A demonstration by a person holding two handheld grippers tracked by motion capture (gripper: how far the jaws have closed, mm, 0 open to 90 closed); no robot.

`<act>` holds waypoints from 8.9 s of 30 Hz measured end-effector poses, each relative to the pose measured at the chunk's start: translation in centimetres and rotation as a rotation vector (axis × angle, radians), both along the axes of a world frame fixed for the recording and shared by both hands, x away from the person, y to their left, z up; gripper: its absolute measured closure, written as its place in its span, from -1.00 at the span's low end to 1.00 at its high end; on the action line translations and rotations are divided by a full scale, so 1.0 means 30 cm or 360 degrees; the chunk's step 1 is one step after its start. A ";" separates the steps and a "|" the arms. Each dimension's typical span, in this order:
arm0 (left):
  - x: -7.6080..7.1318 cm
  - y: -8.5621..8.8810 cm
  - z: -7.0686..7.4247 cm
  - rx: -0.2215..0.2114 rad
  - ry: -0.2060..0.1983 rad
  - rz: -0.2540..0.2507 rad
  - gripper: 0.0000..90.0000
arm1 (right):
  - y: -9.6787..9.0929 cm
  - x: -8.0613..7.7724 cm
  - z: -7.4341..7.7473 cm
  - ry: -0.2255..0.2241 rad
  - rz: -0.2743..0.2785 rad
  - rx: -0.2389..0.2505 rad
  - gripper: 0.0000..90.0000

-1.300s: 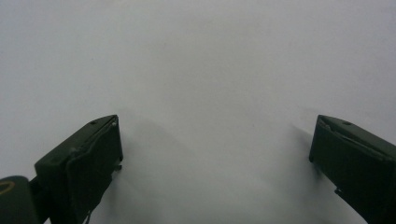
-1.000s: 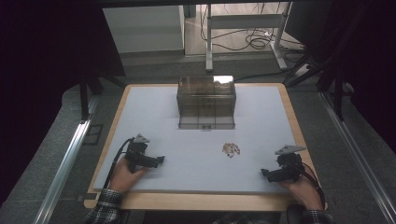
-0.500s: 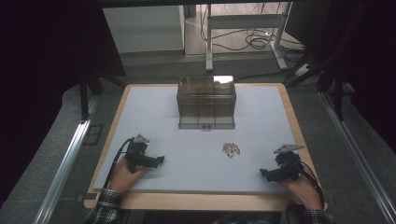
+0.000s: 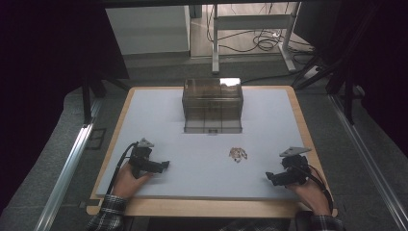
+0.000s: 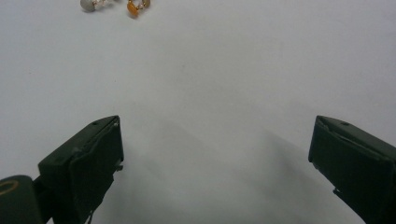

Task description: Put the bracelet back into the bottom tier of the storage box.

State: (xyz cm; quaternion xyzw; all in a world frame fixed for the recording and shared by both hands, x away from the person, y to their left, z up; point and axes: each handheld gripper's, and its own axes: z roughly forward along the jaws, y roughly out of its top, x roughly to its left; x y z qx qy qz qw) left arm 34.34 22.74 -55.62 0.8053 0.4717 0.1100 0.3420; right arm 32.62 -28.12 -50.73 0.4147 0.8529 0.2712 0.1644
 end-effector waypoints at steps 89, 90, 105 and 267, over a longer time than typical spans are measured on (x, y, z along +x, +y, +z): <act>0.000 0.000 -0.001 -0.0003 -0.0002 -0.0002 -1.00 | 0.467 0.324 0.017 0.0446 0.0360 -0.0407 -0.53; 0.000 0.000 -0.001 -0.0003 -0.0002 -0.0002 -1.00 | 0.467 0.324 0.017 0.0446 0.0360 -0.0407 -0.53; 0.000 0.000 -0.001 -0.0003 -0.0003 0.0001 -1.00 | 0.488 0.316 0.051 0.0520 0.0403 -0.0487 0.75; 0.000 0.001 0.000 0.0001 0.0000 -0.0003 -1.00 | 0.854 0.535 0.021 -0.0298 0.0456 0.0246 0.78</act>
